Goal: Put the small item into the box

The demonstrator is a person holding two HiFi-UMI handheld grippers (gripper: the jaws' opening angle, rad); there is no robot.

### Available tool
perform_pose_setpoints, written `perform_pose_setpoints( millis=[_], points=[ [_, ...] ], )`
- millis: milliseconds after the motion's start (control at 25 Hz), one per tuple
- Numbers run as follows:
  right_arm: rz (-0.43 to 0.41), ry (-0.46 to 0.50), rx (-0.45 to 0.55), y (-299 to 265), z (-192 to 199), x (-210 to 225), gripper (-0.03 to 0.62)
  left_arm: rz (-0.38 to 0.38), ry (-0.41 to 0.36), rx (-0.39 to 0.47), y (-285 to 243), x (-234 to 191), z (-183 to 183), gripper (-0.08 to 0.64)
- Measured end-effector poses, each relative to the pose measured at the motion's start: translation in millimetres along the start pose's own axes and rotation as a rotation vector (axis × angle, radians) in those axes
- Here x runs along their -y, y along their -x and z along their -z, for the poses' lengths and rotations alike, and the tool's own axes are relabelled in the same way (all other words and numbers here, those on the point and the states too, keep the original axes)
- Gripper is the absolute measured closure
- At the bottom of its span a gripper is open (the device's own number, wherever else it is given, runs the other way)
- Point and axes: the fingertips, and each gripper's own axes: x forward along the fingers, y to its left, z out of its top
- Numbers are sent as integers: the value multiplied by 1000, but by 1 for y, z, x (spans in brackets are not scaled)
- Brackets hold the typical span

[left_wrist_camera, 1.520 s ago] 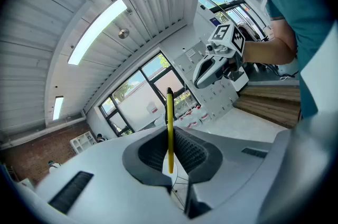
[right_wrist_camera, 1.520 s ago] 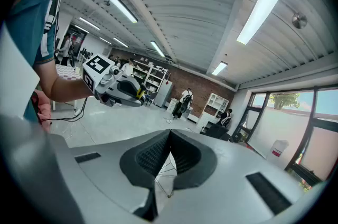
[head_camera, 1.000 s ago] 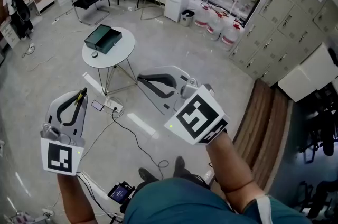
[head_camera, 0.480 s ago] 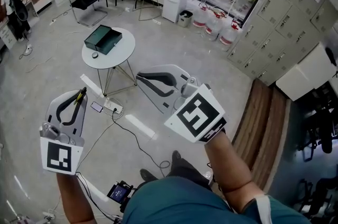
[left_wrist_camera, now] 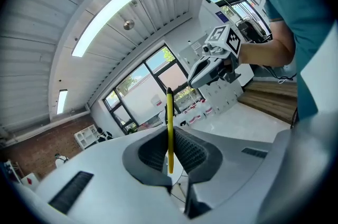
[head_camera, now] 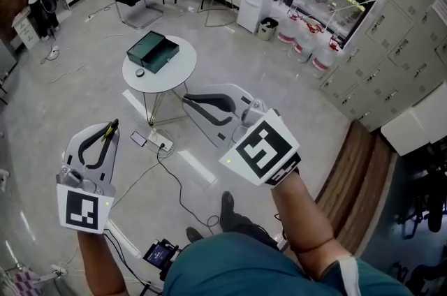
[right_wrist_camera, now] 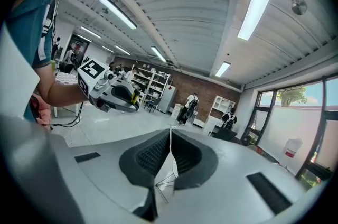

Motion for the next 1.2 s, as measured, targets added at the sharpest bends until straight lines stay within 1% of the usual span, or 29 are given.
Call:
perform_pose_setpoints(
  millis=[160, 400, 560, 680, 800, 920, 1080, 1200],
  points=[
    [-41, 11, 23, -11, 15, 49, 553, -35, 23, -45, -48, -10, -2, 522],
    [-85, 13, 52, -15, 43, 126, 554, -57, 3, -70, -125, -14, -20, 522],
    [-107, 9, 69, -16, 62, 169, 552, -77, 25, -107, -169, -15, -25, 522],
    [-121, 4, 82, -9, 78, 196, 552, -74, 1, -124, -200, -8, -36, 522],
    [-117, -2, 99, 0, 93, 223, 553, -73, -12, -125, -227, 1, -47, 522],
    [-110, -18, 103, 6, 105, 243, 554, -62, -12, -136, -249, 5, -51, 522],
    [-92, -27, 87, 12, 119, 263, 553, -43, 7, -125, -275, 5, -52, 522],
    [-63, -38, 68, 13, 129, 280, 553, -13, 5, -107, -299, 3, -53, 522]
  ],
)
